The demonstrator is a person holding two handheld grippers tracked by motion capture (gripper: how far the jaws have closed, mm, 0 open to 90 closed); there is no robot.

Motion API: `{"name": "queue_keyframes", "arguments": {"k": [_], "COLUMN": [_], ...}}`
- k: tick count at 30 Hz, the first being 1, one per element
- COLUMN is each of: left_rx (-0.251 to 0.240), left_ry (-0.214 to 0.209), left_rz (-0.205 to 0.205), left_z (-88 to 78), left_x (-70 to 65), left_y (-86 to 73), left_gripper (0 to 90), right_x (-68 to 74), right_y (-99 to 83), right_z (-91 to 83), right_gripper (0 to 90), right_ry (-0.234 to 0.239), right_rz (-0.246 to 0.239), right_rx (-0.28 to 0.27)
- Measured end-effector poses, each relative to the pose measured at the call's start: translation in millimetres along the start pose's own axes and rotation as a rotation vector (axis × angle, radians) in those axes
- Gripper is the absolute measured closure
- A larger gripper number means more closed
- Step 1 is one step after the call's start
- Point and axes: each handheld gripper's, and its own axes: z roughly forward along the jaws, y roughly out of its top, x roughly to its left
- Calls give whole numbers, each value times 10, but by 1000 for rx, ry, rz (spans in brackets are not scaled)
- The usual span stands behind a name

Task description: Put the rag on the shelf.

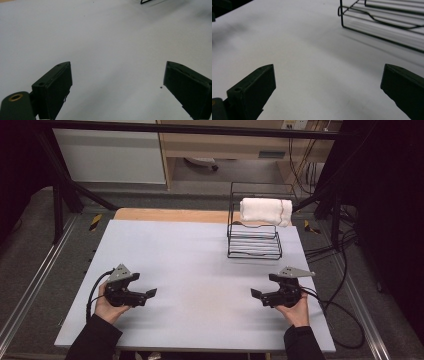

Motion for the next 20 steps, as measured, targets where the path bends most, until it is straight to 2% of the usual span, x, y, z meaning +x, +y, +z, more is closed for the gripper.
{"name": "queue_keyframes", "arguments": {"k": [3, 8, 10, 15, 20], "left_rx": [-4, 3, 2, 1, 3], "left_ry": [2, 16, 15, 28, 27], "left_rz": [-8, -6, -13, -10, -8], "left_z": [-47, -87, -91, -100, -104], "left_x": [26, 71, 83, 83, 81], "left_y": [-91, -218, -252, -287, -292], "left_gripper": [87, 87, 91, 91, 91], "right_x": [-22, -45, -52, -54, -42], "right_y": [-113, -253, -280, -312, -324], "right_z": [-4, -27, -38, -63, -53], "right_gripper": [5, 5, 5, 5, 5], "right_ry": [-1, 5, 4, 4, 7], "right_rz": [3, 22, 16, 19, 12], "right_rx": [23, 25, 33, 13, 30]}}
